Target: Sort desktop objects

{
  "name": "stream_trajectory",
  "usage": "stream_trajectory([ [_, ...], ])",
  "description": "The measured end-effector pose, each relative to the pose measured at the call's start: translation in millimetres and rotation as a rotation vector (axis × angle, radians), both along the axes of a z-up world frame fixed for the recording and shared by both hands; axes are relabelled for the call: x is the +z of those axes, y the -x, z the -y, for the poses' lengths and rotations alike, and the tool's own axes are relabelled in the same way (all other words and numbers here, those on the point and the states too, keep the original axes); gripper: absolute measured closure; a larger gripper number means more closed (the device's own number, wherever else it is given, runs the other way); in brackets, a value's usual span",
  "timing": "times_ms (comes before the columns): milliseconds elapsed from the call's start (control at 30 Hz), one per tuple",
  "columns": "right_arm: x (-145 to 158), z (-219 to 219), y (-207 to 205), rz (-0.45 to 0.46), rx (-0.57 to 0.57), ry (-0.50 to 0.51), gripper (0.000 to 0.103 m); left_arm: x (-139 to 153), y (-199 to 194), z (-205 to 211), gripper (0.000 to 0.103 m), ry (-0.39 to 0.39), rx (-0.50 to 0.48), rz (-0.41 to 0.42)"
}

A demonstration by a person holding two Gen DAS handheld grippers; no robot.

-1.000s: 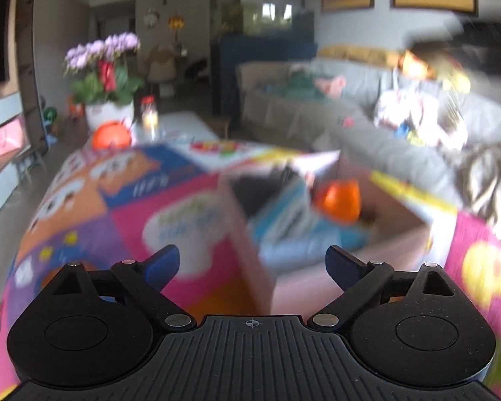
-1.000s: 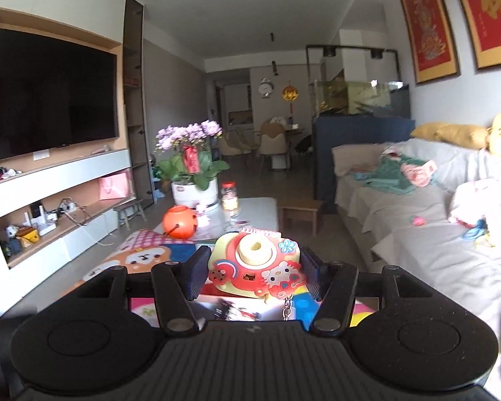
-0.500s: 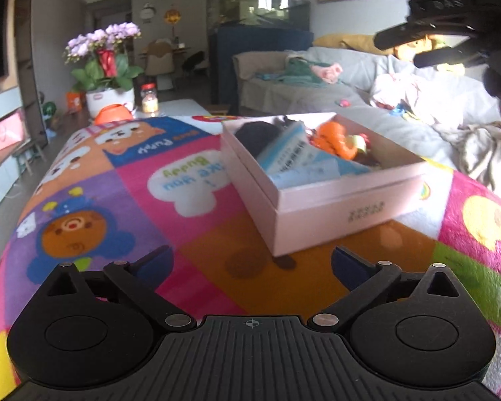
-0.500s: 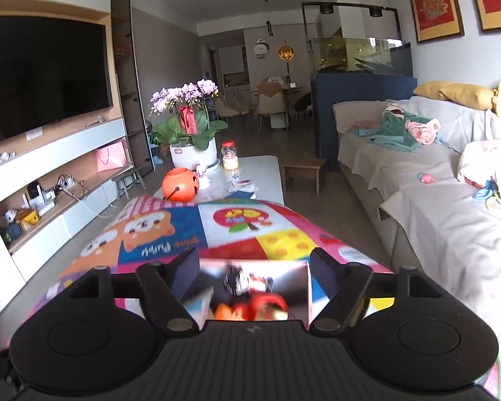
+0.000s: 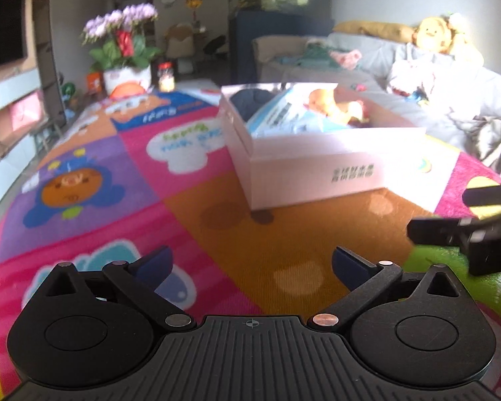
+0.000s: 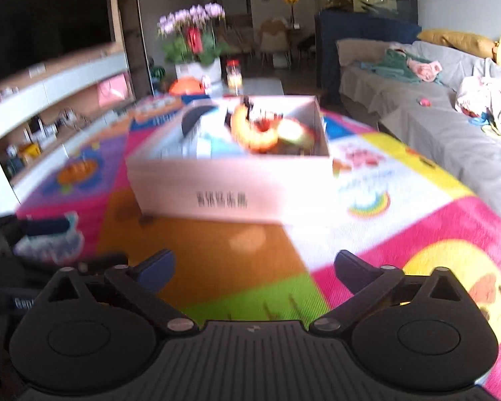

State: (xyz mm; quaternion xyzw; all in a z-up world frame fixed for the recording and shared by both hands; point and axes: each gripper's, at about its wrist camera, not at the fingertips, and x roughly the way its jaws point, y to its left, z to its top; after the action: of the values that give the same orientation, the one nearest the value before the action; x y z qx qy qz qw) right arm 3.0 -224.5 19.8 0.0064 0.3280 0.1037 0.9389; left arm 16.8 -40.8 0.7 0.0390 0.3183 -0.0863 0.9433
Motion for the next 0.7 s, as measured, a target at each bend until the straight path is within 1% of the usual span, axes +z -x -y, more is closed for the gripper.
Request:
stream_trajectory([
  [67,-10,-7,-1,-0.013,0.003,0.021,0.0,-3,-3,-2,0.0,0.018,0.053,-0.014],
  [100,-13,-11,-5,-0.025,0.006,0.034,0.0,-4,-5,-2,0.0,0.008,0.1,-0.02],
  [200,-25,-23,-18,-0.089,0.03,0.071,0.0,-8,-11,-5,0.0,-0.005,0.176,-0.049],
  [267,-29,-29,-22,-0.084,0.032,0.102,0.0,-8,-13,-7,0.0,0.0,0.205,-0.051],
  [400,-29,-24,-24,-0.08,0.034,0.083,0.0,-8,-12,-7,0.0,-0.001,0.21,-0.047],
  [533,-30,-18,-12,-0.024,0.042,0.07,0.0,-8,-12,-8,0.0,0.003,0.209,-0.049],
  [633,-30,-20,-8,-0.015,0.03,0.086,0.0,-8,-12,-8,0.0,0.004,0.209,-0.049],
  [700,-29,-19,-9,-0.016,0.029,0.077,0.0,-8,-12,-8,0.0,0.004,0.21,-0.049],
])
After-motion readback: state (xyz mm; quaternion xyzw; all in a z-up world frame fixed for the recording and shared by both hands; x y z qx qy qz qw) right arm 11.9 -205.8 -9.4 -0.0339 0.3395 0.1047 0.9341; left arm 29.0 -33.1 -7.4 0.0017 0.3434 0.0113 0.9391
